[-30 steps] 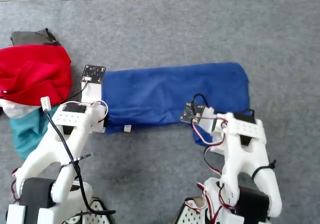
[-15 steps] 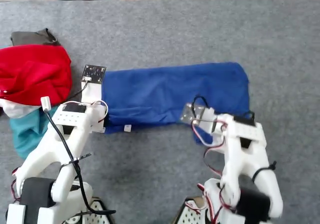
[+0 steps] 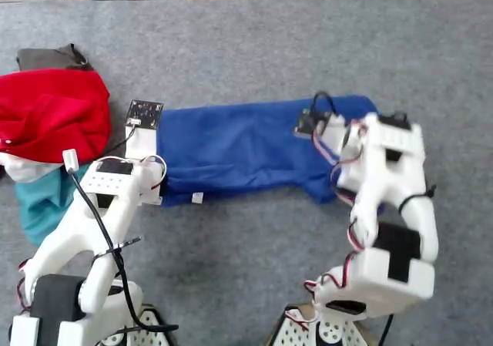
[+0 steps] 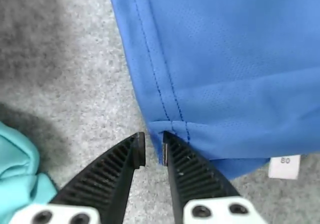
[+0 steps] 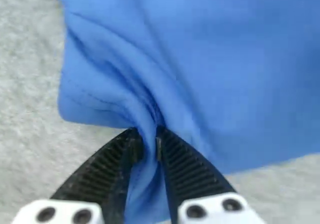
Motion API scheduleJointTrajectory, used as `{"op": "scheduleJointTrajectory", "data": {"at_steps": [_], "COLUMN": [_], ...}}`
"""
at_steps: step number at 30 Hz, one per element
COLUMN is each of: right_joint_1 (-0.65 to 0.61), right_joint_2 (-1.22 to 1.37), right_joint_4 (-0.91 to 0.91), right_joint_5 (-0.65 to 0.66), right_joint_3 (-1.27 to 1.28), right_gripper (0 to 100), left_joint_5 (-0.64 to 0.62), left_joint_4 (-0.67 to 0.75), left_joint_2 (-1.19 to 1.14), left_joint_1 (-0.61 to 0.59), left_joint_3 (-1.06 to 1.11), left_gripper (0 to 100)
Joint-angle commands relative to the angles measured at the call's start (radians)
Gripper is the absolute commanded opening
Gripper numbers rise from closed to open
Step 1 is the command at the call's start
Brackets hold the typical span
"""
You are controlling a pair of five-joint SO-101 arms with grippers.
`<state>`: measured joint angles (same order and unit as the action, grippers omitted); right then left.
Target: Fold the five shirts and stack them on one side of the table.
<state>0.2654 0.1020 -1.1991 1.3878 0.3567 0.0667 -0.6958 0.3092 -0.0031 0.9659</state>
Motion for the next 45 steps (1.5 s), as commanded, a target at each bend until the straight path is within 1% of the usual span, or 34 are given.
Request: {"op": "scheduleJointTrajectory", "data": {"at_steps": [1, 4, 8, 11, 13, 16, 17, 18, 20, 24, 25, 27, 29, 30, 31, 32, 34, 40, 42, 45], "right_joint_1": [-0.064, -0.115, -0.144, -0.164, -0.183, -0.19, -0.189, -0.186, -0.175, -0.161, -0.153, -0.141, -0.123, -0.112, -0.101, -0.092, -0.081, -0.094, -0.1, -0.121], "right_joint_2": [0.09, 0.225, 0.42, 0.538, 0.595, 0.645, 0.656, 0.661, 0.661, 0.661, 0.659, 0.659, 0.657, 0.657, 0.656, 0.651, 0.624, 0.458, 0.42, 0.414], "right_joint_4": [-0.141, -0.204, -0.216, -0.273, -0.341, -0.411, -0.419, -0.422, -0.453, -0.54, -0.557, -0.56, -0.565, -0.568, -0.568, -0.568, -0.568, -0.552, -0.496, -0.364], "right_joint_5": [-0.008, -0.005, -0.005, 0.029, 0.032, 0.018, 0.006, -0.009, -0.021, -0.031, -0.057, -0.152, -0.235, -0.258, -0.269, -0.269, -0.269, -0.267, -0.267, -0.272], "right_joint_3": [-0.314, -0.518, -0.762, -0.905, -0.995, -1.11, -1.144, -1.171, -1.227, -1.32, -1.339, -1.382, -1.415, -1.419, -1.408, -1.385, -1.296, -0.921, -0.814, -0.7], "right_gripper": [1.5, 1.5, 1.5, 1.9, 7.8, 27.8, 32.3, 34.2, 33.0, 24.3, 21.4, 15.4, 7.4, 2.6, 1.1, 2.6, 1.2, 1.4, 1.4, 1.5], "left_joint_5": [-0.002, -0.002, -0.002, -0.002, -0.002, -0.002, -0.002, -0.002, -0.002, -0.002, -0.002, -0.002, -0.002, -0.002, -0.002, -0.002, -0.002, -0.002, -0.002, -0.002], "left_joint_4": [0.009, 0.009, 0.009, 0.009, 0.009, 0.009, 0.009, 0.009, 0.009, 0.008, 0.008, 0.008, 0.009, 0.009, 0.009, 0.009, 0.009, 0.009, 0.009, 0.009], "left_joint_2": [0.002, 0.002, 0.002, 0.002, 0.002, 0.002, 0.002, 0.002, 0.002, 0.002, 0.002, 0.002, 0.003, 0.003, 0.003, 0.003, 0.003, 0.003, 0.003, 0.003], "left_joint_1": [-0.007, -0.007, -0.007, -0.007, -0.007, -0.007, -0.007, -0.007, -0.007, -0.007, -0.007, -0.007, -0.007, -0.007, -0.007, -0.007, -0.007, -0.007, -0.007, -0.007], "left_joint_3": [-0.042, -0.042, -0.042, -0.042, -0.042, -0.042, -0.042, -0.042, -0.042, -0.041, -0.041, -0.038, -0.035, -0.035, -0.035, -0.035, -0.035, -0.035, -0.035, -0.035], "left_gripper": [8, 8, 8, 8, 8, 8, 8, 8, 8, 8, 8, 8, 8, 8, 8, 8, 8, 8, 8, 8]}}
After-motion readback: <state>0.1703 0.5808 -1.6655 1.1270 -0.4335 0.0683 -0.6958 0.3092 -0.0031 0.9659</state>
